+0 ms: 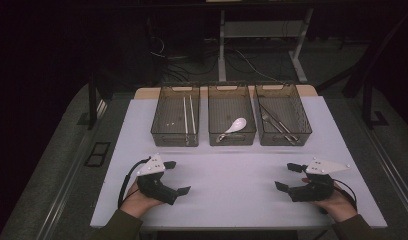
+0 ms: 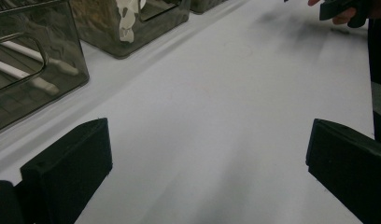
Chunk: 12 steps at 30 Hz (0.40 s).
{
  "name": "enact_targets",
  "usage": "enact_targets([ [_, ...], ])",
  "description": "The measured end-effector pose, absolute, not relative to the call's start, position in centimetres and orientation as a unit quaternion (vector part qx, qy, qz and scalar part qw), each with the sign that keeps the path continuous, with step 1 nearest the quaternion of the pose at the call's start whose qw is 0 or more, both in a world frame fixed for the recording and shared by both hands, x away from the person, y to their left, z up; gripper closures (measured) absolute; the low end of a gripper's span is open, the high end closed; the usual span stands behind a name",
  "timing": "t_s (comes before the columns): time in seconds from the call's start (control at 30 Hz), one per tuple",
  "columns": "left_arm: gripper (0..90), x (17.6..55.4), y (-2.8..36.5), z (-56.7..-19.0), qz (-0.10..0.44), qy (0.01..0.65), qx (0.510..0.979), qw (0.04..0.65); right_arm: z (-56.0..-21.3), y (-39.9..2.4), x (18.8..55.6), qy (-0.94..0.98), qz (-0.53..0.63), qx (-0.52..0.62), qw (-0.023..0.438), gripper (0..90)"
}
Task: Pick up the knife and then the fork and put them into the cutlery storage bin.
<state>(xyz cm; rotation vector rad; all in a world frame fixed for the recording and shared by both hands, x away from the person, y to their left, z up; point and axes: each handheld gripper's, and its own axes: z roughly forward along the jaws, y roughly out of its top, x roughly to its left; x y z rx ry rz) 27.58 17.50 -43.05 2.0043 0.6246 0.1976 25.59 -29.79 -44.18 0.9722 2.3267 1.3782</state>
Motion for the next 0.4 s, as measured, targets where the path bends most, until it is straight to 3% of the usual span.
enact_targets([
  [0.4,0.0,27.57,17.44,-43.04,0.082,0.257,0.827,0.493,-44.36,-30.69,25.12,0.795,0.478,0.348,0.136,17.1],
])
